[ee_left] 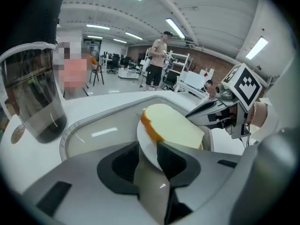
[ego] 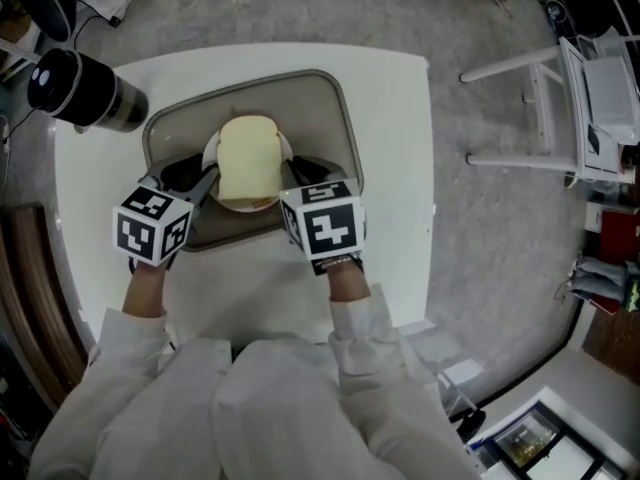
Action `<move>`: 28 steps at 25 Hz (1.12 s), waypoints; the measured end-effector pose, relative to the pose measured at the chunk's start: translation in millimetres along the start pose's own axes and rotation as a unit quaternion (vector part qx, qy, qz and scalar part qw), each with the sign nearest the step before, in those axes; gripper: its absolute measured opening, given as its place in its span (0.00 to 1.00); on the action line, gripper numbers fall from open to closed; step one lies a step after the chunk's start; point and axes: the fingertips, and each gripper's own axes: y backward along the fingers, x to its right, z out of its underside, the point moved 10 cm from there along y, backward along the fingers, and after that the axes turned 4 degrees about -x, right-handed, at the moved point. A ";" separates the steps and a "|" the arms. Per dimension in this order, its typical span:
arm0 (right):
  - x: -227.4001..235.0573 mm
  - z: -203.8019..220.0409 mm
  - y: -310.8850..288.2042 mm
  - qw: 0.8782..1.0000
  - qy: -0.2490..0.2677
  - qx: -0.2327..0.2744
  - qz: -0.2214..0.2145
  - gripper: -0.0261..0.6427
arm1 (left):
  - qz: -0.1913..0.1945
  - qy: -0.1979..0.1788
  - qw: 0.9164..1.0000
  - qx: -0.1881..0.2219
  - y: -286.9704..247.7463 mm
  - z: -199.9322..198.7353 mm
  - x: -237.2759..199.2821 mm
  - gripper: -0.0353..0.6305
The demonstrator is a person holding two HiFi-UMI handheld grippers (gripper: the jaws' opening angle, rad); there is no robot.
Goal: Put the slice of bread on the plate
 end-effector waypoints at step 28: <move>-56.4 57.5 134.8 0.980 0.076 0.180 -0.031 0.07 | -0.004 -0.078 0.989 0.128 115.5 17.3 92.8 0.11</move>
